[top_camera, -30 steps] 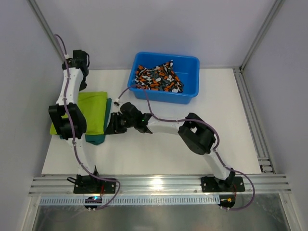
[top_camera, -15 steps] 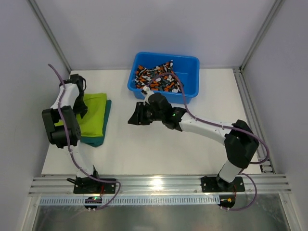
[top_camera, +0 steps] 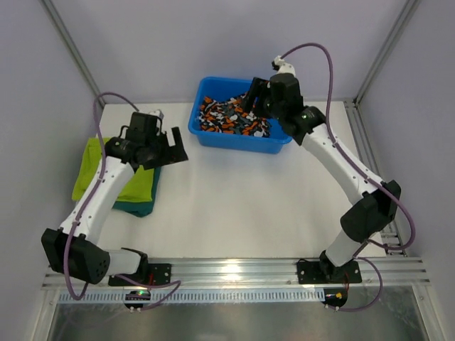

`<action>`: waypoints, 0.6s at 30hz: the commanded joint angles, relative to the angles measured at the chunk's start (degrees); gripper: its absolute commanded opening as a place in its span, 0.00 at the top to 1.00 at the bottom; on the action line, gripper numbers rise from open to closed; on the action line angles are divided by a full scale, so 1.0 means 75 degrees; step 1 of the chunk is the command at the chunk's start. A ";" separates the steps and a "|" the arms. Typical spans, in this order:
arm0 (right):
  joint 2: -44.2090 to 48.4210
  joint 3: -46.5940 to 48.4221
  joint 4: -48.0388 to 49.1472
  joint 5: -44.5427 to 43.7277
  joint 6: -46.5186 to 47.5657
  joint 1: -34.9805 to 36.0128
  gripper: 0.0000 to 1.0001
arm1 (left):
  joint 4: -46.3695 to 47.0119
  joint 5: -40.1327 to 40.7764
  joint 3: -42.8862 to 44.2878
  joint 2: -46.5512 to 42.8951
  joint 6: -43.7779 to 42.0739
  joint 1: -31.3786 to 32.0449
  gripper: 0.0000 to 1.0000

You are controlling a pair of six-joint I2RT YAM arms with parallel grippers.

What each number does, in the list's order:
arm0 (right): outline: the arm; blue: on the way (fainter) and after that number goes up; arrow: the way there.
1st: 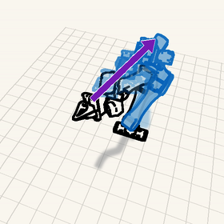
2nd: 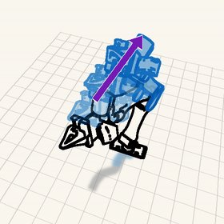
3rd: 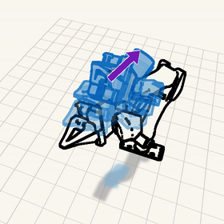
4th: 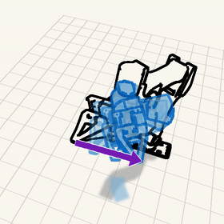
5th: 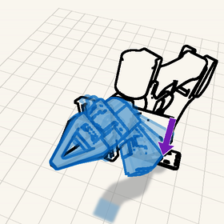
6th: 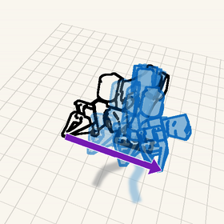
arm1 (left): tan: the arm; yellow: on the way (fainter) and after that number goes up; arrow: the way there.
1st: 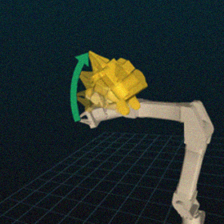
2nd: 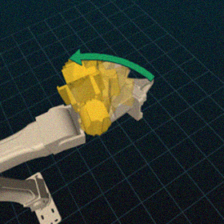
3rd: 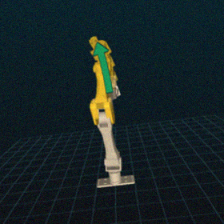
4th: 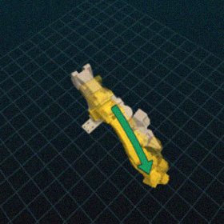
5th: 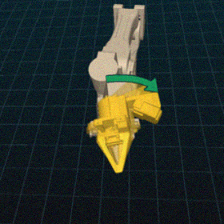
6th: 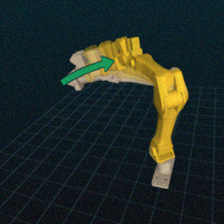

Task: Fold and stack the shorts
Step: Pick up the shorts from the bin.

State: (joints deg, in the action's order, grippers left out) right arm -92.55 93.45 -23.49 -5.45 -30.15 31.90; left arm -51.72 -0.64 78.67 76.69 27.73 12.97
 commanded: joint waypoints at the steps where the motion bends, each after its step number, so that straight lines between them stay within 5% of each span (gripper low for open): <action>1: -0.0981 0.1270 -0.0958 -0.1135 0.0866 -0.0491 0.29 | 0.0965 -0.1412 -0.0819 -0.0356 0.0287 0.0648 0.01; 8: -0.3219 0.3042 -0.0749 -0.0775 0.2273 -0.1159 0.18 | 0.1600 -0.1590 -0.1361 -0.0885 0.0276 0.1095 0.01; 15: -0.5400 0.5372 -0.0958 -0.0129 0.3189 -0.1288 0.17 | 0.1084 -0.0288 -0.0917 -0.0428 0.0288 0.1048 0.01; 18: -0.5706 0.5084 -0.0281 0.0117 0.3165 -0.1312 0.16 | 0.1481 -0.0826 -0.0869 -0.0358 0.0124 0.1024 0.01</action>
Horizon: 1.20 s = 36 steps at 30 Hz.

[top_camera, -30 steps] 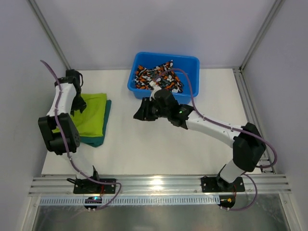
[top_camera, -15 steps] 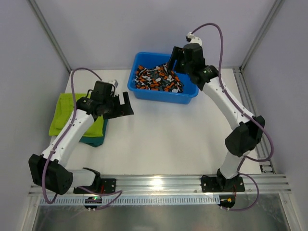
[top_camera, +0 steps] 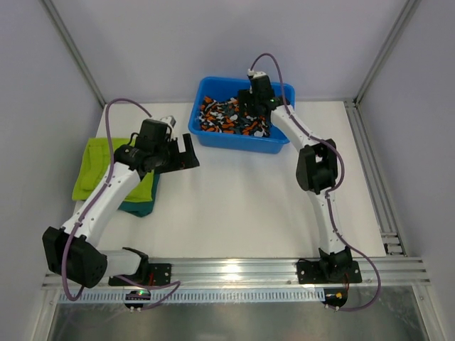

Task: Fold and stack the shorts
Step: Pick up the shorts from the bin.

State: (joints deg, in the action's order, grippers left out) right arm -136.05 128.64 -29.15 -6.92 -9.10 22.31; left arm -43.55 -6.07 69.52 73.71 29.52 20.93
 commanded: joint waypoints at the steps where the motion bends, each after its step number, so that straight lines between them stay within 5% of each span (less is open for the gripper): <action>1: -0.0011 0.0403 0.0592 0.0243 0.0300 -0.0079 0.16 | 0.0474 -0.0407 0.0352 0.0050 -0.0115 -0.0025 0.01; 14: -0.1278 0.0613 -0.0086 0.2093 -0.0638 -0.0876 0.17 | 0.1494 -0.1242 0.0141 0.0460 0.0236 -0.0013 0.01; 17: -0.1442 0.0649 0.0182 0.2784 -0.0918 -0.0947 0.26 | 0.1529 -0.1452 0.0235 0.0706 0.0306 -0.0013 0.01; 22: -0.1501 0.0696 0.0918 0.3603 -0.1222 -0.1052 0.82 | 0.1705 -0.1582 0.0223 0.0754 0.0365 -0.0001 0.01; 24: -0.1466 0.0673 0.1259 0.3735 -0.1434 -0.1087 0.96 | 0.1717 -0.1559 0.0223 0.0742 0.0365 -0.0001 0.01; 29: -0.1197 0.0789 0.2420 0.3653 -0.1997 -0.1216 0.96 | 0.1693 -0.1652 0.0189 0.0742 0.0307 -0.0001 0.01; 33: 0.0181 0.0006 0.3998 0.3665 -0.1985 -0.1204 0.96 | 0.1962 -0.1687 -0.0151 0.0625 0.0190 0.0010 0.01; 36: 0.0677 0.0401 0.3946 0.3582 -0.1892 -0.1181 0.97 | 0.1905 -0.1652 -0.0281 0.0706 0.0131 0.0022 0.02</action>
State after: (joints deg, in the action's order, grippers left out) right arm -142.87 127.96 -10.33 19.09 -22.74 13.19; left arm -31.53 -17.19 68.18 79.85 31.24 20.91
